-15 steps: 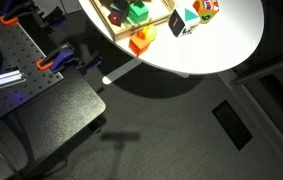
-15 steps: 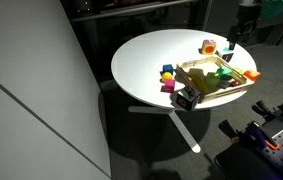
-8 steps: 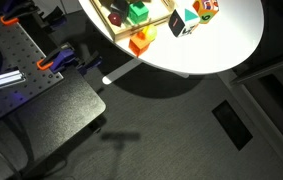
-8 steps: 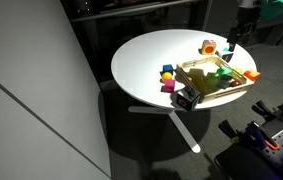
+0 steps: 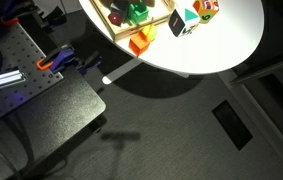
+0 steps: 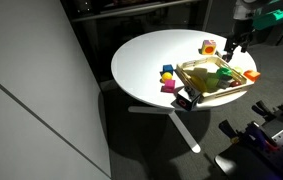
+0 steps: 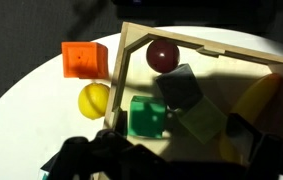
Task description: Pick up the green block and put it on the orange block and the tray
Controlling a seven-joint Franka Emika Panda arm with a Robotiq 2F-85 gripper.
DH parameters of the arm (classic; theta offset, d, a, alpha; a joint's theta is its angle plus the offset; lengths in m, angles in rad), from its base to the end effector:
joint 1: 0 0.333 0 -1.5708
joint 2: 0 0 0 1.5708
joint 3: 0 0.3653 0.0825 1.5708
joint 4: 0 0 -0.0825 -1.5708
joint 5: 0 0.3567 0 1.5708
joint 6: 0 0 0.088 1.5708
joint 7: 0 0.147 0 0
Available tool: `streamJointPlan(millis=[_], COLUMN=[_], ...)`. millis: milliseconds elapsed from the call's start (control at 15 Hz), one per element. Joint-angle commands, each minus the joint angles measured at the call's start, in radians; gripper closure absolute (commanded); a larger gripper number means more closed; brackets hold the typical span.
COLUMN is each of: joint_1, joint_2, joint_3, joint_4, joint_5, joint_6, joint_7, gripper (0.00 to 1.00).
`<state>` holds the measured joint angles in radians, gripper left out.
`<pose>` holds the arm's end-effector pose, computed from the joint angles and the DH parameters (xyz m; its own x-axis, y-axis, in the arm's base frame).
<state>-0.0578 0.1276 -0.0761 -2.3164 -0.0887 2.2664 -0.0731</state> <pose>0.4765 -0.0692 0.3046 0.9831 -0.0031 -0.1829 0.0068 -0.9986 0.0533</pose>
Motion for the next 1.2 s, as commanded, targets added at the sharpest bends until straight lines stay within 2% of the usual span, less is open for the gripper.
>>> streamJointPlan(millis=[0,1133], joint_1=[-0.010,-0.017], joint_2=[0.066,0.279], joint_3=[-0.002,-0.003], joint_4=[0.048,0.119], joint_5=[0.019,0.036], joint_6=[0.034,0.263], joint_7=[0.028,0.044], gripper=[0.00,0.00])
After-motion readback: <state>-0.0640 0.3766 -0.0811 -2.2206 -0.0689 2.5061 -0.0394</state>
